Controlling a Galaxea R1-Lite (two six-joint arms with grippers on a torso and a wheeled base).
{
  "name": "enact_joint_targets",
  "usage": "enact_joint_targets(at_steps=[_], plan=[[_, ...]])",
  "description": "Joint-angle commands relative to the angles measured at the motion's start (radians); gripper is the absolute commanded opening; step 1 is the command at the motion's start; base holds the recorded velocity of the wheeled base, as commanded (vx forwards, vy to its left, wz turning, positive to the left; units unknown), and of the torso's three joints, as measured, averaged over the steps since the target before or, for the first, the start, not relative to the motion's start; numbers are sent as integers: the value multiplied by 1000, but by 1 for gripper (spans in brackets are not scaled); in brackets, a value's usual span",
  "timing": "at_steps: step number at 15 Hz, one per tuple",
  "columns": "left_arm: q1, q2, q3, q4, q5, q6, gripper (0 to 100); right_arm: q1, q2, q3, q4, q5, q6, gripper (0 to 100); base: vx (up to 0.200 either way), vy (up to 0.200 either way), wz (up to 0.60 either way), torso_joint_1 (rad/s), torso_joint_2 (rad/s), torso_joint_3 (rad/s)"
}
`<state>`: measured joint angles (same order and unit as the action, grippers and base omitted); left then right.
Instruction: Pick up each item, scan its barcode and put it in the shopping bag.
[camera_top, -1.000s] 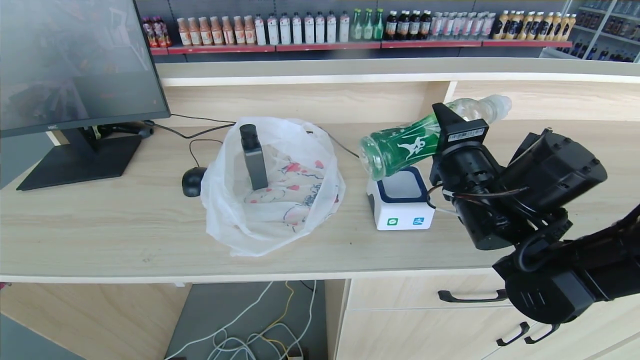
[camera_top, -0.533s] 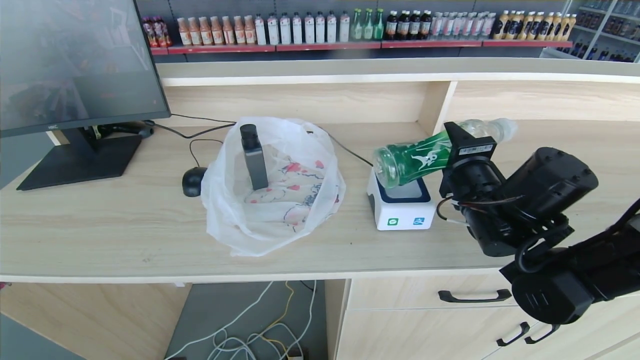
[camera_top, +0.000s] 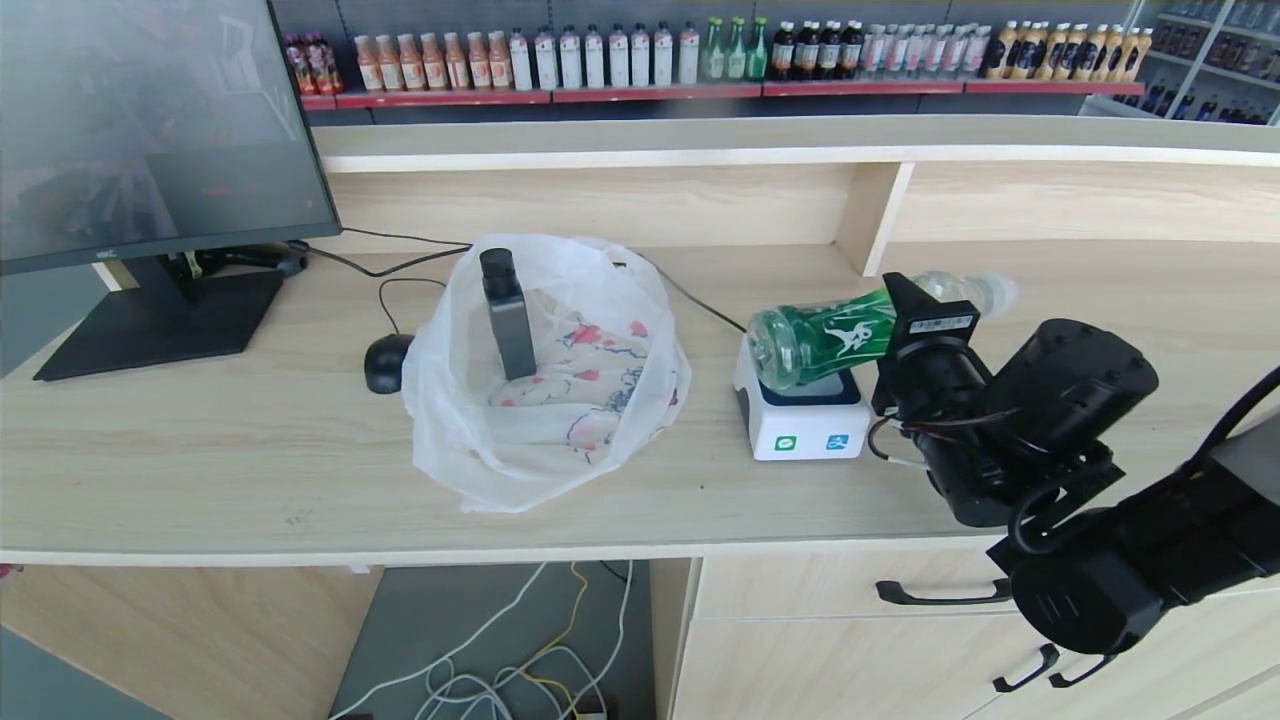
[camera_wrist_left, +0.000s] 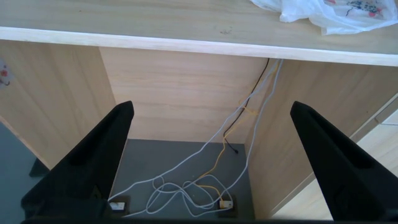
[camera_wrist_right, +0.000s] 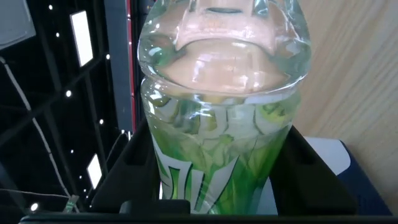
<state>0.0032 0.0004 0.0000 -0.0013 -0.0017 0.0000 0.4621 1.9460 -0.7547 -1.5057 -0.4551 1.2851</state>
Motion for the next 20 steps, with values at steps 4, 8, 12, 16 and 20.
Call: enact_joint_targets(at_steps=[4,8,12,16,20], plan=[[0,0,0,0,0,0,100,-7,2,-2,-1,0,0,0,0,0,0,0,0,0],[0,0,0,0,0,0,100,-10,-12,-2,-2,0,-1,0,0,0,0,0,0,0],[0,0,0,0,0,0,100,-14,-12,-2,-2,0,-1,0,0,0,0,0,0,0],[0,0,0,0,0,0,100,-13,-12,-5,-2,1,-1,0,0,0,0,0,0,0],[0,0,0,0,0,0,100,-14,-12,-9,-2,3,-3,0,0,0,0,0,0,0]])
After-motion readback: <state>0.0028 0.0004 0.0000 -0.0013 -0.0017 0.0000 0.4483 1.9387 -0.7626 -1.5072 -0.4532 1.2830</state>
